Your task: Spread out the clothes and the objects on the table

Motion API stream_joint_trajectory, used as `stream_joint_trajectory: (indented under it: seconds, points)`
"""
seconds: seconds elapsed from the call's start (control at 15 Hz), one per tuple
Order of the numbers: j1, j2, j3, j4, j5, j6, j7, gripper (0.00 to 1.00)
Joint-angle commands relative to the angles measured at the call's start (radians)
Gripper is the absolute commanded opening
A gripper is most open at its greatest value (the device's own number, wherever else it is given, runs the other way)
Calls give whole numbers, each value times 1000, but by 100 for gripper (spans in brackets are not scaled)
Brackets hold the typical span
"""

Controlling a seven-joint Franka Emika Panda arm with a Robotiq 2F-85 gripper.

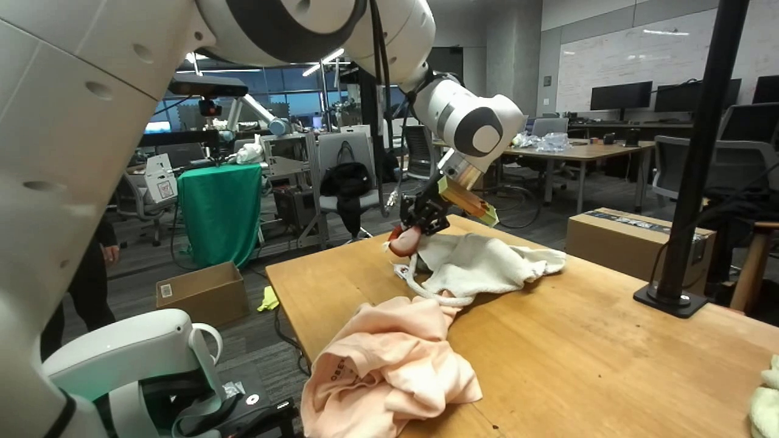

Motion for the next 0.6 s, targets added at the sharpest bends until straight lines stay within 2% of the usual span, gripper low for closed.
stream_joint_trajectory:
  seconds: [0.0, 0.53]
  points:
    - [-5, 61, 25, 86, 17, -126, -41, 8]
    - [31, 50, 33, 74, 0, -222, -67, 8]
